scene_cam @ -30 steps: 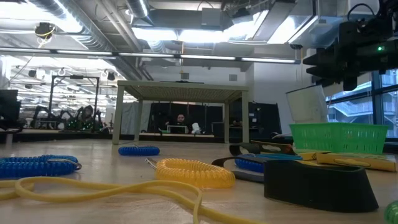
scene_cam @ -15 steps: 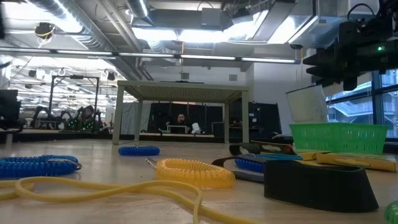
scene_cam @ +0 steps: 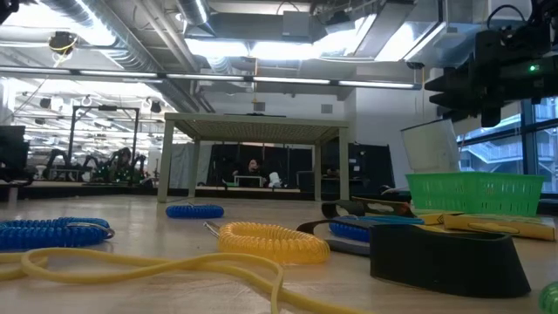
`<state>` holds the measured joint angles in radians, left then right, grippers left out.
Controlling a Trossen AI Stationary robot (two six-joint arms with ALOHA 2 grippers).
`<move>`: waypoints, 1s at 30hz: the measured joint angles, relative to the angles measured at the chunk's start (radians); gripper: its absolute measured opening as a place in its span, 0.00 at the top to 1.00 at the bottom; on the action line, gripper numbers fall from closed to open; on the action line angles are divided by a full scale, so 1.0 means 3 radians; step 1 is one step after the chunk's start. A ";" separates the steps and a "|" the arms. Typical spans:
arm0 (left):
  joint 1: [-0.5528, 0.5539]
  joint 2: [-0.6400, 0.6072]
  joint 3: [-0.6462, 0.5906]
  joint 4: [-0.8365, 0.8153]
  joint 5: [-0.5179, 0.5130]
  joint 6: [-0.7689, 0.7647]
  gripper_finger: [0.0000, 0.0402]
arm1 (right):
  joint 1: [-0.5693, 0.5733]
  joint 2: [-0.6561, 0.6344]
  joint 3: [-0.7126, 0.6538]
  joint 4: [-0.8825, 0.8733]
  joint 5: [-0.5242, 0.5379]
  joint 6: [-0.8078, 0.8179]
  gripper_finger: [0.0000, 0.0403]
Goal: Pick & Place Office Desk Supplies
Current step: Put the blue rubber band into the red bin, then put the yellow rubber band into the red bin
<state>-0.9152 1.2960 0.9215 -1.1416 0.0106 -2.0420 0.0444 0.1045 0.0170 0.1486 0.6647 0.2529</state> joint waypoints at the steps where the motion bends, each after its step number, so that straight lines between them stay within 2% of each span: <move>1: -0.0013 0.0012 0.0000 0.0000 0.0005 0.0007 0.94 | 0.0000 0.0001 0.0000 0.0001 0.0000 0.0000 0.52; 9: -0.0023 0.0052 0.0000 -0.0003 0.0014 0.0006 0.75 | 0.0000 0.0001 0.0000 0.0001 -0.0001 0.0000 0.52; 12: 0.0002 0.0052 0.0000 -0.0002 -0.0142 0.0031 0.70 | 0.0000 0.0000 0.0000 0.0001 0.0000 0.0000 0.52; 22: 0.0290 0.0037 0.0000 0.0324 -0.1281 0.0567 0.65 | 0.0001 -0.0001 0.0000 0.0001 0.0000 0.0000 0.52; 26: 0.0445 0.0168 0.0000 0.0575 -0.2009 0.0649 0.65 | 0.0001 0.0001 0.0000 0.0001 -0.0001 0.0001 0.52; 30: 0.0615 0.0415 0.0000 0.0881 -0.2679 0.1383 0.65 | 0.0001 -0.0001 0.0001 0.0001 -0.0001 0.0000 0.52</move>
<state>-0.7308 1.4207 0.9215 -0.8774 -0.7930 -1.6270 0.0448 0.1043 0.0171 0.1490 0.6645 0.2529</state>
